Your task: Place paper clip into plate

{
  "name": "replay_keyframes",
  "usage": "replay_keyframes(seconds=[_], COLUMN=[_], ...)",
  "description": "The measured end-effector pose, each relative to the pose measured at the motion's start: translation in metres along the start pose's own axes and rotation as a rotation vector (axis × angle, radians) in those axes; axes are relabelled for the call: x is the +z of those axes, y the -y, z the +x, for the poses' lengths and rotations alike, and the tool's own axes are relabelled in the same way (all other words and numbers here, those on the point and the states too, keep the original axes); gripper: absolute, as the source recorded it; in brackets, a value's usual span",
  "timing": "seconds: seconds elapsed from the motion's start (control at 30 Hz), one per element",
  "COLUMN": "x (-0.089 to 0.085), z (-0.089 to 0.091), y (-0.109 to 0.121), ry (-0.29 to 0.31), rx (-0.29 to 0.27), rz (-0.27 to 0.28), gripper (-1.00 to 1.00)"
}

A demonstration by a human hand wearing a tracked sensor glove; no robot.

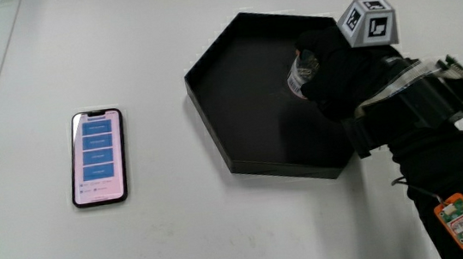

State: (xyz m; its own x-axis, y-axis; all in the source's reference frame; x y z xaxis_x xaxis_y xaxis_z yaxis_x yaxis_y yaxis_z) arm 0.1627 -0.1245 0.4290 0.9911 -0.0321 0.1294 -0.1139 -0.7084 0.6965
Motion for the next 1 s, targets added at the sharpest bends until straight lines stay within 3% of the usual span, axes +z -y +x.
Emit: replay_keyframes(seconds=[0.17,0.33,0.57,0.77,0.83,1.0], x=[-0.02,-0.034,-0.044,-0.041,-0.042,-0.043], z=[0.002,0.0,-0.007,-0.009,-0.01,-0.009], y=[-0.01,-0.013,-0.016,-0.014,-0.014,-0.016], ry=[0.02,0.012,0.088,0.088,0.098,0.087], rx=[-0.05,-0.047,-0.063,-0.063,-0.072,-0.071], rz=[-0.027,-0.075,-0.087,-0.086,-0.08,-0.129], gripper=[0.0,0.0,0.0,0.0,-0.13,-0.47])
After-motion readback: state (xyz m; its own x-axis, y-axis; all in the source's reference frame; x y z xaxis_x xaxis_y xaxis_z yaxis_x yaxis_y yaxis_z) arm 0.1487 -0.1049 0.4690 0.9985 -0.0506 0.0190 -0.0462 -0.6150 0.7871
